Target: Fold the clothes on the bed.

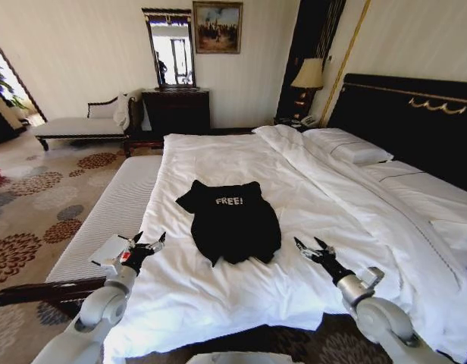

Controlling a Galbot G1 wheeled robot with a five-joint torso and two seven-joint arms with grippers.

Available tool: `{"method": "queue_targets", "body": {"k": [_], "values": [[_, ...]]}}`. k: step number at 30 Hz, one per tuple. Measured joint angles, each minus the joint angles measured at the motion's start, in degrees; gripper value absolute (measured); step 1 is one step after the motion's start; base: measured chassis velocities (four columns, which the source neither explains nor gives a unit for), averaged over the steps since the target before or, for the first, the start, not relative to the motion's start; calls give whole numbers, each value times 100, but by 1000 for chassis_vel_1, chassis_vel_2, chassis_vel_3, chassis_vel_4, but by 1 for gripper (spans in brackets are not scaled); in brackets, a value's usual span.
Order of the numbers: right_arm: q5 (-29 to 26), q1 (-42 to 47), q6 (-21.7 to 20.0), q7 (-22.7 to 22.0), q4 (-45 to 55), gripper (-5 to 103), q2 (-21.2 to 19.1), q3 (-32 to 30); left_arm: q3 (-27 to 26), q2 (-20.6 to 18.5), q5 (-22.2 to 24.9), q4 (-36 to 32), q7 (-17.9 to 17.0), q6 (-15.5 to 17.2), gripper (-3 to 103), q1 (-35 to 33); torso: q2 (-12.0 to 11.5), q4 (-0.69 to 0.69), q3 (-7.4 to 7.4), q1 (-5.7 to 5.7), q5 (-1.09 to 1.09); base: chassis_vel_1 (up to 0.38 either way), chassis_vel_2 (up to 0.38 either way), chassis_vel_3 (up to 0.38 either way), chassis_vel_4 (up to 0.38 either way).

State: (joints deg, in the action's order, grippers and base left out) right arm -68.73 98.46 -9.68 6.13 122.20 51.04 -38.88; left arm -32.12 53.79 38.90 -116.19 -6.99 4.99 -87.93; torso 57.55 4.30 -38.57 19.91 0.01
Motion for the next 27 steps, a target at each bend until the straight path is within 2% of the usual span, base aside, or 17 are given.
{"method": "queue_targets", "body": {"k": [2,6,19,27], "values": [[-628,-97,-285,-157,103,100,-33,214,-25,13,-46,-42,0,2,100,-79,1,0,2,-4,0,0,0,0,0],[-987,-251,-523,-262,16,100,-91,508,-83,39,-80,-105,-4,5,100,-177,2,1,2,-6,0,0,0,0,0],[-843,-1330,-618,-324,-1397,100,-191,1350,-285,223,-244,-310,-20,5,100,-537,1,0,2,-5,-1,0,0,0,0],[-726,-1583,-584,-312,-1623,100,-100,1669,-272,253,-273,-393,-55,15,100,-583,2,2,1,-4,-1,0,0,0,0]]}}
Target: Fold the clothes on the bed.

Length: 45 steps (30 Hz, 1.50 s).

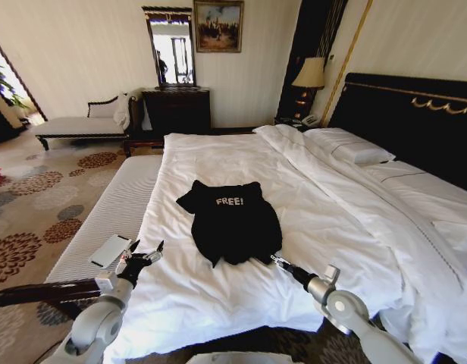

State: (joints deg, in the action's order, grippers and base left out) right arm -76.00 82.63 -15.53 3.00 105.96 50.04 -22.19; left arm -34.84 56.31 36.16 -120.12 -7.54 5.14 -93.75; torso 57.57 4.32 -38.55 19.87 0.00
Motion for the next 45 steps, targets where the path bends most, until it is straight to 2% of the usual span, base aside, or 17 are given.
{"method": "queue_targets", "body": {"k": [8,10,15,16,17,18,19,20,21,22,25,26,30,31,34,40,45], "values": [[111,-151,-4,-73,42,101,48,275,26,34,-21,21,0,5,100,-11,0,0,0,0,1,0,0,0,0],[157,-194,-5,-92,37,97,67,353,38,56,-22,43,7,4,100,-8,0,-1,0,0,0,0,0,0,0],[232,-199,52,-84,3,76,80,401,128,43,6,54,30,19,100,-12,0,-1,0,0,1,0,0,0,0],[243,-192,59,-82,0,76,77,401,163,27,35,58,31,34,100,-10,0,-1,0,0,1,0,0,0,0],[268,-177,73,-75,-7,65,68,401,269,-23,166,58,36,97,100,2,0,-1,0,0,0,0,0,0,0],[268,-177,73,-75,-7,65,68,401,269,-23,166,58,36,97,100,2,0,-1,0,0,0,0,0,0,0],[284,-166,83,-73,-12,65,60,398,372,-86,367,33,37,175,100,19,0,-2,0,0,1,0,0,0,0],[293,-158,88,-73,-12,59,54,392,509,-176,752,-59,33,312,100,41,0,-1,0,0,1,0,0,0,0],[293,-158,88,-73,-12,59,54,392,509,-176,752,-59,33,312,100,41,0,-1,0,0,1,0,0,0,0],[315,-150,90,-80,-12,54,45,389,677,-277,1220,-205,-18,482,100,72,0,0,0,0,-1,0,0,0,0],[364,-133,90,-125,-4,38,2,389,1035,-541,1803,-437,-215,666,100,118,0,0,0,0,-1,0,0,0,0],[364,-133,90,-125,-4,38,2,389,1035,-541,1803,-437,-215,666,100,118,0,0,0,0,-1,0,0,0,0],[376,-137,90,-200,11,21,-44,387,1204,-842,2082,-529,-255,743,100,-48,0,-2,0,0,-1,0,0,0,0],[376,-137,90,-200,11,21,-44,387,1204,-842,2082,-529,-255,743,100,-48,0,-2,0,0,-1,0,0,0,0],[419,-133,90,-212,-41,5,-26,363,1249,-816,2097,-363,-119,734,100,-54,0,-3,0,0,1,0,0,0,0],[505,-90,89,-219,-92,1,50,329,1487,-641,2202,-163,-8,698,100,223,0,-2,0,0,-1,0,0,0,0],[544,-51,90,-222,-100,1,56,294,2047,-424,2402,-21,-108,699,100,616,0,0,0,0,0,0,0,0,0]]}}
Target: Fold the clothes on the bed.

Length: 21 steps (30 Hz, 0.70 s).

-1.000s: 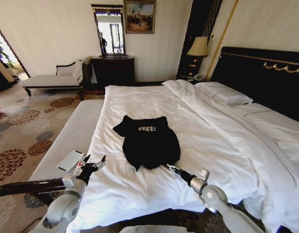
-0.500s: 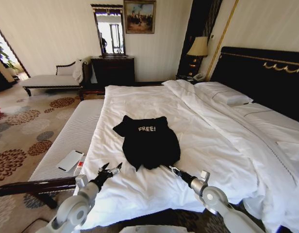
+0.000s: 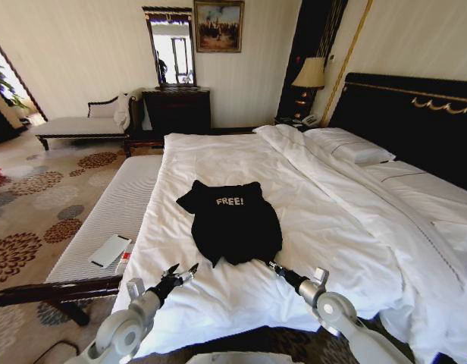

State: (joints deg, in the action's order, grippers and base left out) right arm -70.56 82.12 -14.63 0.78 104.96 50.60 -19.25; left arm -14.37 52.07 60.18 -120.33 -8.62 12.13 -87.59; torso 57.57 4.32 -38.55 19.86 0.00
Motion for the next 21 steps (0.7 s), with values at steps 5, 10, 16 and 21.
{"method": "queue_targets", "body": {"k": [5,10,16,21], "values": [[11,22,0,-13,16,1,-23,-45,479,308,34,330,-15,-29,100,316,0,0,0,0,0,0,0,0,0],[21,51,0,-17,28,1,-43,-84,665,484,-219,492,173,-154,100,420,0,-1,0,0,0,0,0,0,0],[61,87,0,-17,39,1,-34,-89,811,570,-666,643,356,-297,100,515,0,-1,0,0,0,0,0,0,0],[114,116,0,-8,39,1,-12,-82,987,706,-1058,831,466,-441,99,675,0,-1,0,0,0,0,0,0,0]]}}
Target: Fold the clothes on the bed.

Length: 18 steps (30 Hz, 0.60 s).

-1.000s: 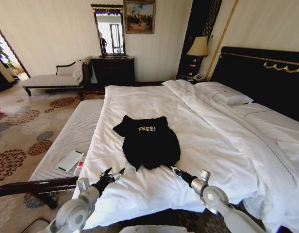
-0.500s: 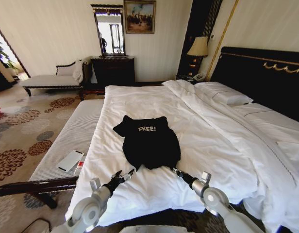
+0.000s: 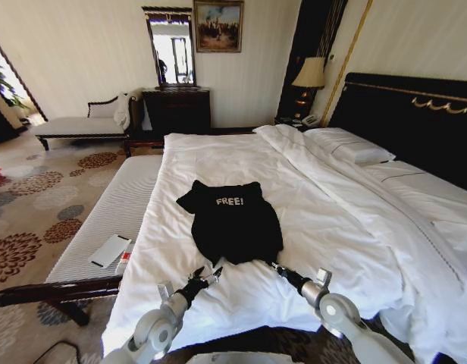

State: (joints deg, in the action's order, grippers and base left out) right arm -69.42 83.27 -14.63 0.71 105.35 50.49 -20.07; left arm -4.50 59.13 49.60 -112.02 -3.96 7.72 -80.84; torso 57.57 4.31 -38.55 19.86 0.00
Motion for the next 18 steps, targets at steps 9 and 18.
{"method": "queue_targets", "body": {"k": [9,18], "values": [[9,-3,0,1,4,1,2,24,240,248,-467,369,47,-246,98,376,0,0,0,0,0,0,0,0,0],[39,12,9,0,14,1,20,24,353,305,-691,496,21,-489,76,440,0,0,0,0,0,0,0,0,0]]}}
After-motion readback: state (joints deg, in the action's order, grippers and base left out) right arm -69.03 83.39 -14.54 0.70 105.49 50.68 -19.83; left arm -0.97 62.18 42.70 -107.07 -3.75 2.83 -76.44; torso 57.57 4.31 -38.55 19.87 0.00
